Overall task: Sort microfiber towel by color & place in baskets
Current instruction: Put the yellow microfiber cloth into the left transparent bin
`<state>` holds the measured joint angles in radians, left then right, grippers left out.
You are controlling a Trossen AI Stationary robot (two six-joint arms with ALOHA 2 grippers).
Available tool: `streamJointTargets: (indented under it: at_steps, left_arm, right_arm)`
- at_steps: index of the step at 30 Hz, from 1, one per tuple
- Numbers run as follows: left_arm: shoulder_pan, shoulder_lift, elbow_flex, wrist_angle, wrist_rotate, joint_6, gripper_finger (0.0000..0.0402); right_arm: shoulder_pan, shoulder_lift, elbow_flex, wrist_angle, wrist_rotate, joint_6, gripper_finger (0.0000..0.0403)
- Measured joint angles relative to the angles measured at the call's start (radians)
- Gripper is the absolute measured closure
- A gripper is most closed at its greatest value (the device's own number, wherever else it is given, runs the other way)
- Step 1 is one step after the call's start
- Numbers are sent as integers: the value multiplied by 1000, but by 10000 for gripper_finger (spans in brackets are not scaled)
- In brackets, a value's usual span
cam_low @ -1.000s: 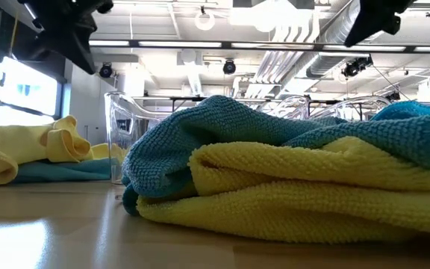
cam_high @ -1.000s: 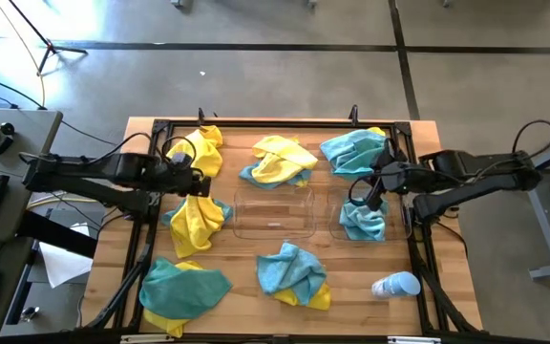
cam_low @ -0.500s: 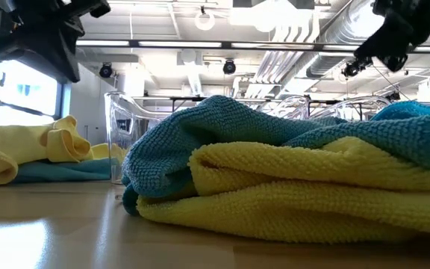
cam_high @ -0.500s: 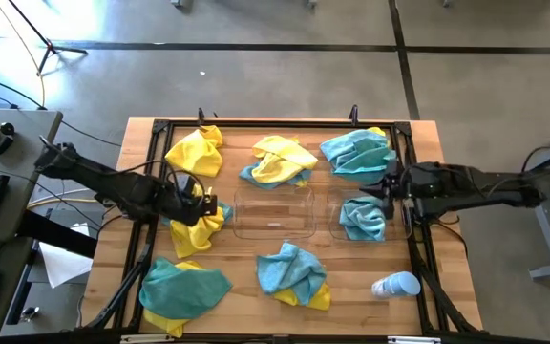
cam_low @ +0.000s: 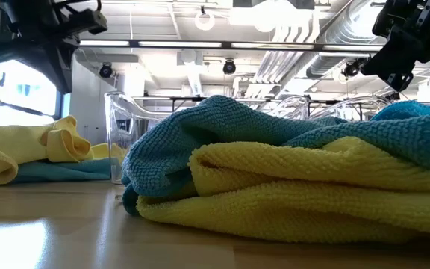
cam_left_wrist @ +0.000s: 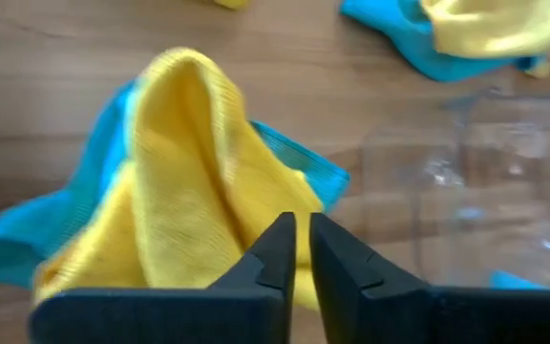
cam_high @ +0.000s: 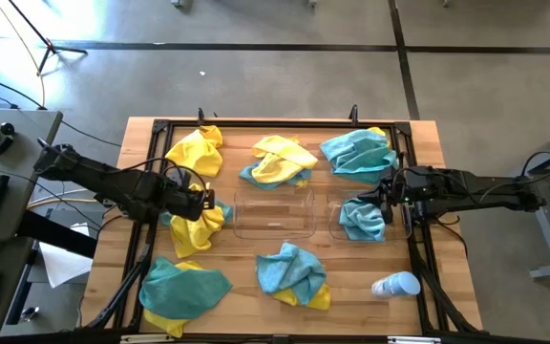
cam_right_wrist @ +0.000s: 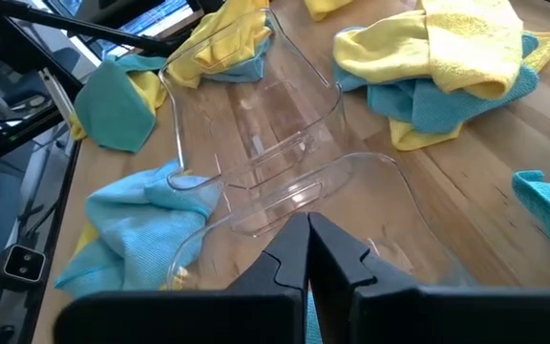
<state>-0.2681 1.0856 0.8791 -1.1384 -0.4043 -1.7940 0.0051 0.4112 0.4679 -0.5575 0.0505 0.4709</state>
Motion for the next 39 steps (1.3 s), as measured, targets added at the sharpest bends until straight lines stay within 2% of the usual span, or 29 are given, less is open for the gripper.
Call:
streamJointTargets:
  at_steps: [7, 12, 20, 27, 29, 32, 39]
  left_arm:
    - [35, 28, 0, -22, 51, 85, 275]
    - [40, 78, 0, -26, 109, -25, 228]
    - [40, 227, -1, -23, 139, -94, 211]
    - [39, 328, -1, -11, 226, -132, 212]
    - [39, 343, -1, 5, 227, -132, 218]
    - [39, 353, -1, 31, 222, -126, 250]
    - [32, 354, -1, 34, 183, -119, 388]
  right_arm:
    - [0, 1, 0, -1, 0, 3, 403]
    - [0, 1, 0, -2, 0, 3, 403]
    - [0, 1, 0, -7, 1, 22, 403]
    - [0, 1, 0, -7, 1, 26, 403]
    - [0, 1, 0, -7, 1, 26, 403]
    - [0, 1, 0, -7, 1, 26, 403]
    - [0, 1, 0, -7, 1, 26, 403]
